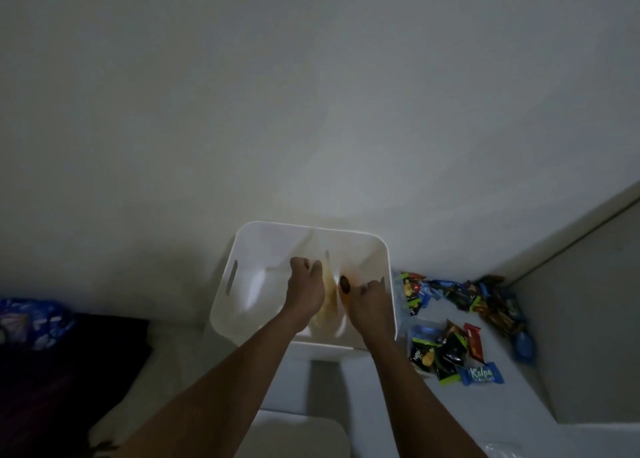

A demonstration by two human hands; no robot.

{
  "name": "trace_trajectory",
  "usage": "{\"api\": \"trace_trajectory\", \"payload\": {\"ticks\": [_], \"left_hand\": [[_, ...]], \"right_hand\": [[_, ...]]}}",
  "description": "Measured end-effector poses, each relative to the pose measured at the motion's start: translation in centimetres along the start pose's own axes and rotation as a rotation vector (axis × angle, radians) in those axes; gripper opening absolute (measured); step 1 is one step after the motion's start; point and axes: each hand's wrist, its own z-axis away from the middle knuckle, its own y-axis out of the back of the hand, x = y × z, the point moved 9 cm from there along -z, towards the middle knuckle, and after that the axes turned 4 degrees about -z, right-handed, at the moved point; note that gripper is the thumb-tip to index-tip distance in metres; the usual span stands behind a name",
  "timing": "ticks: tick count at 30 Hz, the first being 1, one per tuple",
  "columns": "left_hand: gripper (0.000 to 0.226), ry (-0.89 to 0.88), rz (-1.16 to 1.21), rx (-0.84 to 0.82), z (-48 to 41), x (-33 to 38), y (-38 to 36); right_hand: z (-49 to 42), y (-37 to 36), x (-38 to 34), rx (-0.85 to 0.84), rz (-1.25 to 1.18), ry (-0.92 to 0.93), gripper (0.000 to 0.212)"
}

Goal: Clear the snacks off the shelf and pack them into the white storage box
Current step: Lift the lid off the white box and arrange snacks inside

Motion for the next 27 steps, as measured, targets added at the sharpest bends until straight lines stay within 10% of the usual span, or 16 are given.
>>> {"api": "trace_trajectory", "payload": {"ticks": [14, 20, 27], "left_hand": [[0.021, -0.034, 0.052, -0.326, -1.7, -1.2, -7.2], [0.035, -0.047, -0.051, -0.352, -2.3, -1.2, -8.8], [0.025, -0.100, -0.151, -0.409, -1.8, -0.1, -10.6]], "right_hand": [[-1.3, -1.8, 1.7, -0.062, -0.407, -0.196, 0.034], [-0.8, 4.2, -3.6, 0.107, 0.024, 0.195, 0.032], [-2.0, 6.8, -0.8, 0.136, 0.126, 0.146, 0.029]]}}
